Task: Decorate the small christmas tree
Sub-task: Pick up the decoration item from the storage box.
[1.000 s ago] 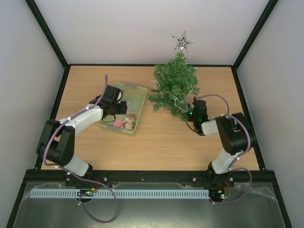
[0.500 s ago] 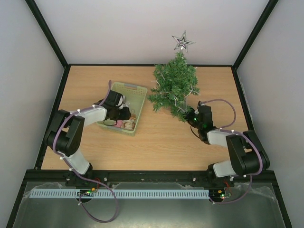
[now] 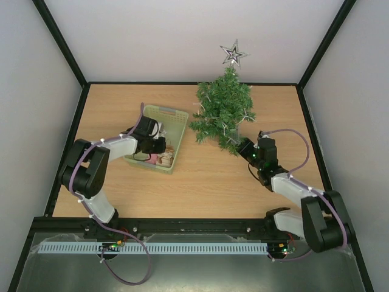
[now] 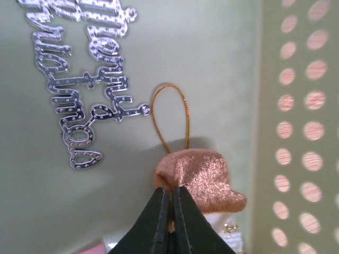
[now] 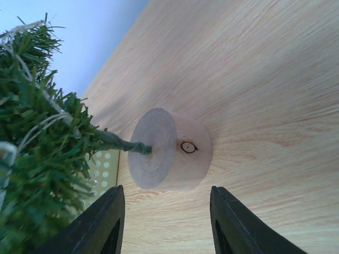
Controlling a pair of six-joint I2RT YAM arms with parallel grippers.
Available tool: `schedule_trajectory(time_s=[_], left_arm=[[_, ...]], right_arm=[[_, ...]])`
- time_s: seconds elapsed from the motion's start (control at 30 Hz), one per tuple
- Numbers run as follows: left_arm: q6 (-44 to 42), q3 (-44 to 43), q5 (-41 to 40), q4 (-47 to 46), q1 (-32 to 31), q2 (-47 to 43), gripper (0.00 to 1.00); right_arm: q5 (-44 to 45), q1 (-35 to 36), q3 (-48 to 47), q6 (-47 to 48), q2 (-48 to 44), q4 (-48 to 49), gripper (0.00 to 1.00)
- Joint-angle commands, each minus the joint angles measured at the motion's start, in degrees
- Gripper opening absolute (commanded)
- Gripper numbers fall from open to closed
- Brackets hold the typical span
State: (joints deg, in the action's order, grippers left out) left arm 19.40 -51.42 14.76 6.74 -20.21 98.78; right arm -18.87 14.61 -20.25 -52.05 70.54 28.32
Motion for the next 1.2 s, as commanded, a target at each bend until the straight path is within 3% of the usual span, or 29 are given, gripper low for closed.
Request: schedule_trajectory(time_s=[0.0,0.17,0.43,0.63,0.83,0.93,1.17], left_arm=[[-0.9,-0.8,0.0,0.6,0.3,-5.1,0.03],[-1.5,-1.9,-1.3,1.9,0.2,-11.3,0.02],[-6.4,-3.0,-5.4,4.1,-1.6,-23.0,0.02],[-10.6,-4.4,-0.3,1.8,-3.3,-33.3,0.02],[-12.9,-2.5,14.1,-8.9,-4.1,-41.4,0.02],[-12.6,-2.6,20.3,-12.5,-5.0,-42.6,0.02],[-15.6,-4.6,19.3,-18.3,-15.1,-39.3,0.02]], right_arm=[[3.7,-0.1,1.5,3.3,-7.7,-11.2,0.43],[3.9,-0.1,1.9,3.8,-19.8,-20.5,0.44],[4.3,0.0,-6.5,9.3,-34.1,-35.4,0.47],[2.9,0.0,-13.0,13.2,-39.8,-40.5,0.50],[-13.1,0.0,-15.3,13.8,-41.5,-31.2,0.51],[-15.7,0.0,-17.5,15.0,-41.6,-29.5,0.52],[-20.8,0.0,-16.7,14.8,-41.8,-22.3,0.55]])
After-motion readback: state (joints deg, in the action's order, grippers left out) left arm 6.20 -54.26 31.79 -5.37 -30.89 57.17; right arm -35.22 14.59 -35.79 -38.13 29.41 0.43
